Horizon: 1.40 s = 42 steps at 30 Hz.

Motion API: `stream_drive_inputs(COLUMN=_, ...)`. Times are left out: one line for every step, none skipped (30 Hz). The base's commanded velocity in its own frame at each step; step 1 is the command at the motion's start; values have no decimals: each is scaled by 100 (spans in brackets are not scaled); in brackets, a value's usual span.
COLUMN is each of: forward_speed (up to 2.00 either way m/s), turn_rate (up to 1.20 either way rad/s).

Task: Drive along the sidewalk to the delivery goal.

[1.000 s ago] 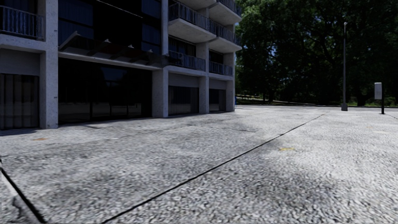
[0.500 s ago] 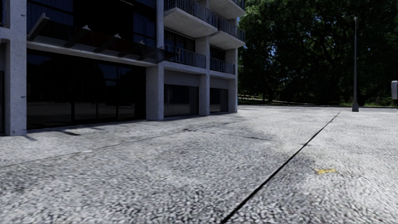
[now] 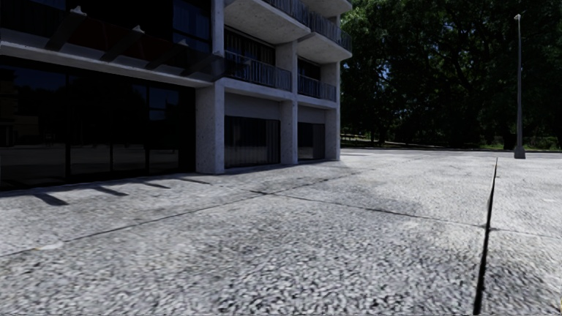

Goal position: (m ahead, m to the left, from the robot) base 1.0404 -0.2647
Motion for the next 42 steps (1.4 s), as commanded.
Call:
stream_drive_inputs(forward_speed=164, turn_rate=0)
stream_drive_inputs(forward_speed=163, turn_rate=0)
stream_drive_inputs(forward_speed=163, turn_rate=0)
stream_drive_inputs(forward_speed=163, turn_rate=0)
stream_drive_inputs(forward_speed=163, turn_rate=0)
stream_drive_inputs(forward_speed=162, turn_rate=0)
stream_drive_inputs(forward_speed=162, turn_rate=0)
stream_drive_inputs(forward_speed=161, turn_rate=0)
stream_drive_inputs(forward_speed=159, turn_rate=0)
stream_drive_inputs(forward_speed=157, turn_rate=0)
stream_drive_inputs(forward_speed=156, turn_rate=0)
stream_drive_inputs(forward_speed=156, turn_rate=0)
stream_drive_inputs(forward_speed=155, turn_rate=0)
stream_drive_inputs(forward_speed=155, turn_rate=0)
stream_drive_inputs(forward_speed=155, turn_rate=0)
stream_drive_inputs(forward_speed=155, turn_rate=0)
stream_drive_inputs(forward_speed=155, turn_rate=0)
stream_drive_inputs(forward_speed=155, turn_rate=0)
stream_drive_inputs(forward_speed=154, turn_rate=0)
stream_drive_inputs(forward_speed=153, turn_rate=0)
stream_drive_inputs(forward_speed=148, turn_rate=0)
stream_drive_inputs(forward_speed=130, turn_rate=0)
stream_drive_inputs(forward_speed=102, turn_rate=0)
stream_drive_inputs(forward_speed=0, turn_rate=0)
stream_drive_inputs(forward_speed=0, turn_rate=0)
stream_drive_inputs(forward_speed=0, turn_rate=0)
stream_drive_inputs(forward_speed=0, turn_rate=0)
stream_drive_inputs(forward_speed=0, turn_rate=0)
stream_drive_inputs(forward_speed=0, turn_rate=0)
stream_drive_inputs(forward_speed=0, turn_rate=0)
stream_drive_inputs(forward_speed=0, turn_rate=0)
stream_drive_inputs(forward_speed=0, turn_rate=0)
stream_drive_inputs(forward_speed=0, turn_rate=0)
stream_drive_inputs(forward_speed=0, turn_rate=0)
stream_drive_inputs(forward_speed=0, turn_rate=0)
stream_drive_inputs(forward_speed=0, turn_rate=0)
stream_drive_inputs(forward_speed=0, turn_rate=0)
stream_drive_inputs(forward_speed=0, turn_rate=0)
stream_drive_inputs(forward_speed=0, turn_rate=0)
stream_drive_inputs(forward_speed=0, turn_rate=0)
stream_drive_inputs(forward_speed=0, turn_rate=0)
stream_drive_inputs(forward_speed=0, turn_rate=0)
